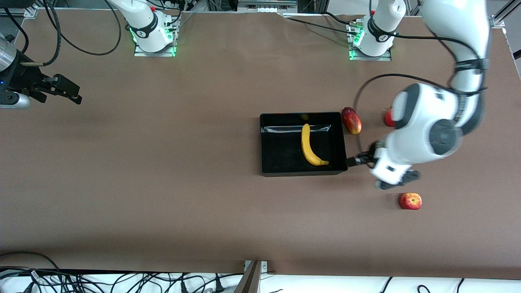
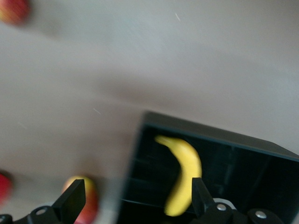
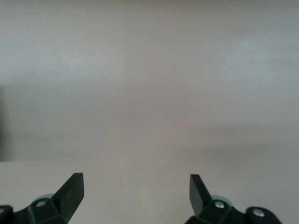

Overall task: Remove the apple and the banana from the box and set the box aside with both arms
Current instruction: 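Move the left gripper back into the tray and grasp the yellow banana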

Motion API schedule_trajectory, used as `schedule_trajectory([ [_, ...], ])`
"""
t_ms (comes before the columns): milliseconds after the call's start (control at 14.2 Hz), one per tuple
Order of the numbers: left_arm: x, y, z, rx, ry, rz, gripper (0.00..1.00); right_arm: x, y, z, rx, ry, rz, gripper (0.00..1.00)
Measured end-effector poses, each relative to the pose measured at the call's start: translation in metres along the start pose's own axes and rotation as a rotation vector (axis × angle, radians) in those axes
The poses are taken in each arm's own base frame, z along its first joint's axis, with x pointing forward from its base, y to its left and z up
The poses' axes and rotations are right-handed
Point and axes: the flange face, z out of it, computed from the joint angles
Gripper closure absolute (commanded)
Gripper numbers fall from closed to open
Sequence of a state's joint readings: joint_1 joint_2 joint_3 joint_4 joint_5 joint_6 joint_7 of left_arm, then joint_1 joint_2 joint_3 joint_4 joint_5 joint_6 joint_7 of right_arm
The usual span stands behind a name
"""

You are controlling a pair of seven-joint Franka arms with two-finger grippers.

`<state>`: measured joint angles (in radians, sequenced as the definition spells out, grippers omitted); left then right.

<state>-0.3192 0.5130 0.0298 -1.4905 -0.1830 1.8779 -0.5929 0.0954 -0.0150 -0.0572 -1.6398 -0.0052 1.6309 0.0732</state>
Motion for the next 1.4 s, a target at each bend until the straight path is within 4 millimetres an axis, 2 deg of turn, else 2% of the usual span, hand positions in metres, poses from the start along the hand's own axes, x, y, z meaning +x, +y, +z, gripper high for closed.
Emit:
schedule_trajectory([
  [70, -0.010, 0.021, 0.021, 0.003, 0.009, -0.034, 0.00, 0.000, 0.000, 0.000, 0.000, 0.000, 0.000, 0.00],
  [211, -0.018, 0.043, 0.065, 0.011, 0.018, -0.072, 0.00, 0.000, 0.000, 0.000, 0.000, 0.000, 0.000, 0.00],
  [421, -0.023, 0.048, 0.128, 0.035, 0.014, -0.074, 0.00, 0.000, 0.000, 0.000, 0.000, 0.000, 0.000, 0.00],
  [561, -0.033, 0.047, 0.160, 0.059, 0.022, -0.073, 0.00, 0.000, 0.000, 0.000, 0.000, 0.000, 0.000, 0.00],
  [702, -0.048, 0.050, 0.179, 0.068, 0.019, -0.064, 0.00, 0.000, 0.000, 0.000, 0.000, 0.000, 0.000, 0.00],
  [842, -0.057, 0.053, 0.190, 0.063, 0.020, -0.064, 0.00, 0.000, 0.000, 0.000, 0.000, 0.000, 0.000, 0.00],
  [1123, -0.061, 0.057, 0.193, 0.047, 0.038, -0.077, 0.00, 0.000, 0.000, 0.000, 0.000, 0.000, 0.000, 0.00],
  [1263, -0.066, 0.062, 0.195, 0.049, 0.067, -0.088, 0.37, 0.000, 0.000, 0.000, 0.000, 0.000, 0.000, 0.00],
  [1404, -0.069, 0.064, 0.200, 0.053, 0.083, -0.098, 0.90, 0.000, 0.000, 0.000, 0.000, 0.000, 0.000, 0.00],
])
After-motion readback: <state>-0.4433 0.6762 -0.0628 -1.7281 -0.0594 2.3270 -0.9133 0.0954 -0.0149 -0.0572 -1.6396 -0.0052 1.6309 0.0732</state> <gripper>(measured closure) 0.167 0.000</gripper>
